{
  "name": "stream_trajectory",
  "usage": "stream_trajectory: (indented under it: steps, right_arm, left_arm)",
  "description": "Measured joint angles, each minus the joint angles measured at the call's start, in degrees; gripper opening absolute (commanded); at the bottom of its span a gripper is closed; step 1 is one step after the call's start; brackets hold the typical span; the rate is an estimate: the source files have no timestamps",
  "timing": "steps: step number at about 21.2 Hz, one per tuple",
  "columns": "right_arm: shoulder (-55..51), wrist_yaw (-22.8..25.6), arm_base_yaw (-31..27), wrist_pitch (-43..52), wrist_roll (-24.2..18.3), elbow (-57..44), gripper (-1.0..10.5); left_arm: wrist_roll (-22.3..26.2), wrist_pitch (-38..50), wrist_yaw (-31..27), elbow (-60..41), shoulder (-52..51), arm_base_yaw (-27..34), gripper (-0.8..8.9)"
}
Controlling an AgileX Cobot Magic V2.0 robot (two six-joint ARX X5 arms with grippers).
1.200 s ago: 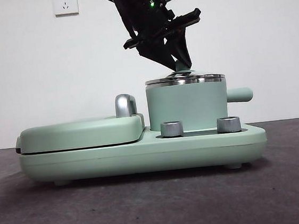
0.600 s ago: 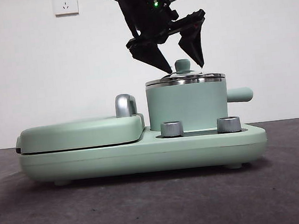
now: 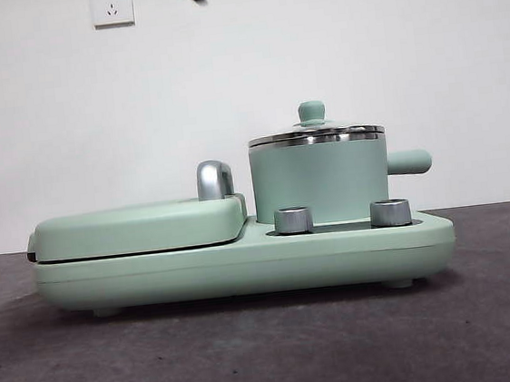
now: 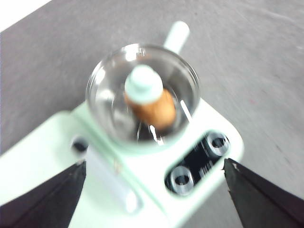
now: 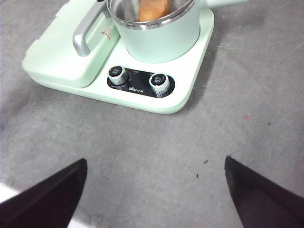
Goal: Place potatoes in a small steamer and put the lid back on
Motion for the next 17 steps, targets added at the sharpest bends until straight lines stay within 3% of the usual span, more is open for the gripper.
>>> stream_trajectory:
  steps: [3,8,17]
  right_arm:
    - [0.02,-3.19,0.00,2.43,-0.02,0.00,4.6]
    - [0.02,-8.26,0.00,8.55,-0.20,0.00,4.6]
    - [0.42,-11.28,0.02,12.33,-1.57,0.00,4.6]
  left_arm:
    - [-0.61,-3.96,0.02,-1.84,-7.58,0.00,4.67]
    - [-0.94,-3.50,0.02,-12.63,-20.85,0.00,4.67]
    - [-9.11,7.30,0.02,-44.26,-46.21,0.00,4.67]
